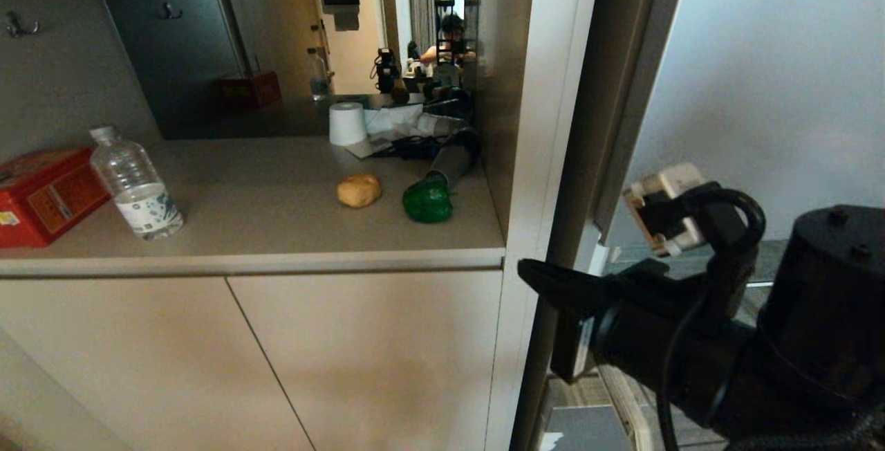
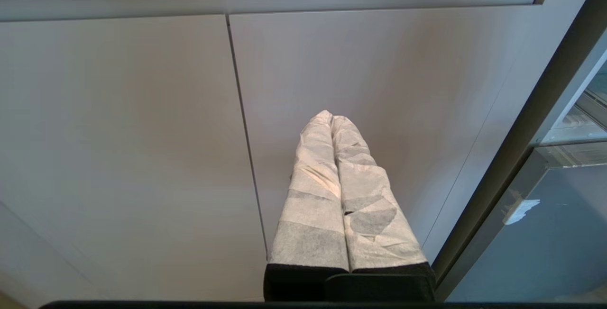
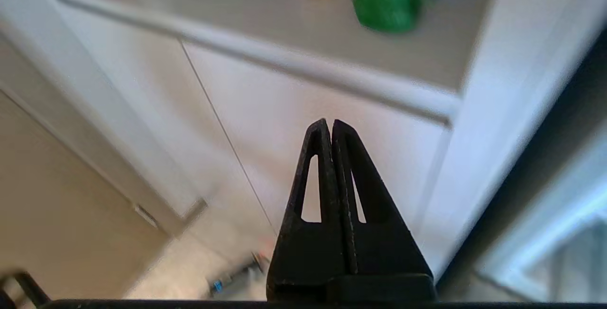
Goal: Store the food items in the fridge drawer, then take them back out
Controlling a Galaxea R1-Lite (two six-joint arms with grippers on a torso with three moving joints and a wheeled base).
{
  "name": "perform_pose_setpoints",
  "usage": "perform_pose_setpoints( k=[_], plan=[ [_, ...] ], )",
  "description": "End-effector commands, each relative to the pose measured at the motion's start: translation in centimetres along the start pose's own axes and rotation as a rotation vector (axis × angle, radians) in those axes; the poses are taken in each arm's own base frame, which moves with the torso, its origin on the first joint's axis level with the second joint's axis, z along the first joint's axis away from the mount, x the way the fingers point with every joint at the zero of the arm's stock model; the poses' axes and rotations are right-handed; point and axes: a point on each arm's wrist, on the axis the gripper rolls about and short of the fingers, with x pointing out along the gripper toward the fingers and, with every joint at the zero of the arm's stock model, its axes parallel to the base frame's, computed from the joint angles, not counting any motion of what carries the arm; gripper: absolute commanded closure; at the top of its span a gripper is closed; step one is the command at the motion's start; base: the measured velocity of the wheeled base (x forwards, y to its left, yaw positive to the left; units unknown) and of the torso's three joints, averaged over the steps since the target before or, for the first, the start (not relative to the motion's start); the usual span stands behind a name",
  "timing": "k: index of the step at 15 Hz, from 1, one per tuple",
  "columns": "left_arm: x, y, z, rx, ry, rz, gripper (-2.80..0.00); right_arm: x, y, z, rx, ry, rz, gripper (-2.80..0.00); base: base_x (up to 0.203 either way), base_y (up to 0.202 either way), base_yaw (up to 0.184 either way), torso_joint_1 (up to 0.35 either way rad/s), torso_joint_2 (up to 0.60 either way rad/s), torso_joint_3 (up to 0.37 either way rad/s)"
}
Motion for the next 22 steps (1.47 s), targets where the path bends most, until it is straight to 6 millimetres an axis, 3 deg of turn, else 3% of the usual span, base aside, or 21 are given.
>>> perform_pose_setpoints(
  k=[1, 5, 7, 11, 16, 22],
  plan=[
    [0.1, 0.0, -0.3, 0.000, 0.011, 0.000, 0.00, -2.6, -1.7, -1.2, -0.009, 0.019, -0.031, 0.00, 0.000, 0.000, 0.000, 0.000, 0.00, 0.000],
    [0.1, 0.0, -0.3, 0.000, 0.011, 0.000, 0.00, -7.9, -6.3, -1.7, 0.030, -0.048, -0.178, 0.00, 0.000, 0.000, 0.000, 0.000, 0.00, 0.000],
    [0.1, 0.0, -0.3, 0.000, 0.011, 0.000, 0.00, -10.7, -9.6, -2.9, 0.055, -0.082, -0.367, 0.00, 0.000, 0.000, 0.000, 0.000, 0.00, 0.000],
    [0.1, 0.0, -0.3, 0.000, 0.011, 0.001, 0.00, -15.5, -14.0, -5.3, 0.107, -0.141, -0.816, 0.00, 0.000, 0.000, 0.000, 0.000, 0.00, 0.000],
    [0.1, 0.0, -0.3, 0.000, 0.011, 0.001, 0.00, -19.8, -16.7, -8.2, 0.218, -0.139, -1.284, 0.00, 0.000, 0.000, 0.000, 0.000, 0.00, 0.000],
    [0.1, 0.0, -0.3, 0.000, 0.011, 0.000, 0.00, -24.3, -19.7, -10.3, 0.505, -0.122, -1.588, 0.00, 0.000, 0.000, 0.000, 0.000, 0.00, 0.000]
  ],
)
